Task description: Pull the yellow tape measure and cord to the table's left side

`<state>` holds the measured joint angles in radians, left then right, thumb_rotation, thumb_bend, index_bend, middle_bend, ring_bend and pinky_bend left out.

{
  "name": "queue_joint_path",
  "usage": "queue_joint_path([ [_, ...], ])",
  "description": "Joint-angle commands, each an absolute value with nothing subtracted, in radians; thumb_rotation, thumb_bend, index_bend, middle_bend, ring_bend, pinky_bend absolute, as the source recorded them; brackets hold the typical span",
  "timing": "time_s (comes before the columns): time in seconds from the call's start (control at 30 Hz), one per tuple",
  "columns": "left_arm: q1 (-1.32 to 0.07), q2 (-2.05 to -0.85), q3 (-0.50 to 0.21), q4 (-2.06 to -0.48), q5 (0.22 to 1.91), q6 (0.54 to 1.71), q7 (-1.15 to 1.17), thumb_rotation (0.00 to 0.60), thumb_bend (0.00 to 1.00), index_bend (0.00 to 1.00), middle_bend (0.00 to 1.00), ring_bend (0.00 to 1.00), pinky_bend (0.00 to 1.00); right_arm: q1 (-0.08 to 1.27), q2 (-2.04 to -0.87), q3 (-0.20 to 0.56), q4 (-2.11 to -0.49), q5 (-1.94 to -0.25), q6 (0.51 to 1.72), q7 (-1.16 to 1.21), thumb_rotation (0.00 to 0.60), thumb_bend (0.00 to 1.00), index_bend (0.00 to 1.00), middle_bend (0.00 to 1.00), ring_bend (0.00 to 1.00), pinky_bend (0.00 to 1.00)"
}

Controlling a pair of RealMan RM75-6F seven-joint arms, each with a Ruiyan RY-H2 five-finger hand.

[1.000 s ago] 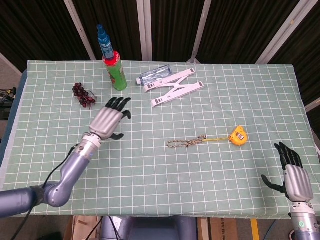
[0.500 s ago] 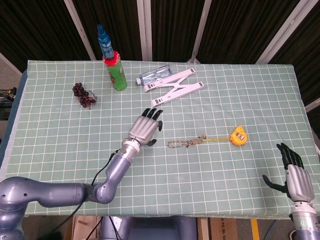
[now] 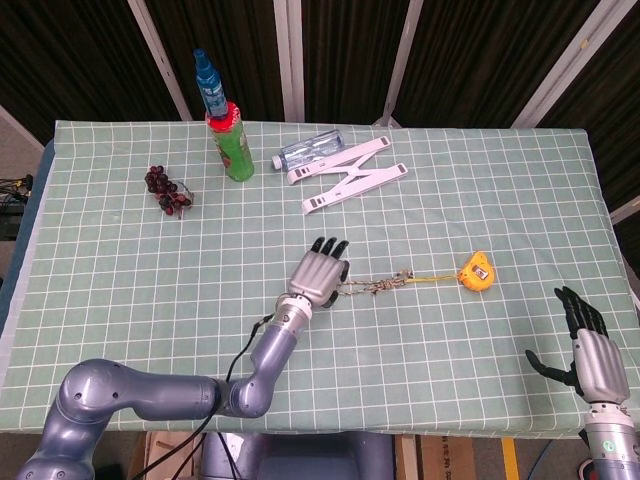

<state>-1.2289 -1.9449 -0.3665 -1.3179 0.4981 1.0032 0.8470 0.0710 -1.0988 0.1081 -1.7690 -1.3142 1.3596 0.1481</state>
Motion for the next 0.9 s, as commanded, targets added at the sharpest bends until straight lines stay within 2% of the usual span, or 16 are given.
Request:
queue_joint_path([
  [0.03, -1.244, -1.974, -0.369, -1.29, 0.489, 1.001, 0.849, 0.6, 0.46, 0.46, 0.05, 0.0, 0.0, 0.071, -1.097, 0.108, -1.771, -1.312, 1.357, 0.151, 0.6, 0.27, 0.0, 0.0, 0.0, 0.0],
  [0.9, -1.288, -2.079, -0.381, -1.125, 0.476, 0.961, 0.856, 0.6, 0.46, 0.5, 0.07, 0.0, 0.0, 0.071, -1.087, 0.107, -1.779, -1.314, 1.351, 0.17, 0.6, 0.27, 0.0, 0.0, 0.0, 0.0],
])
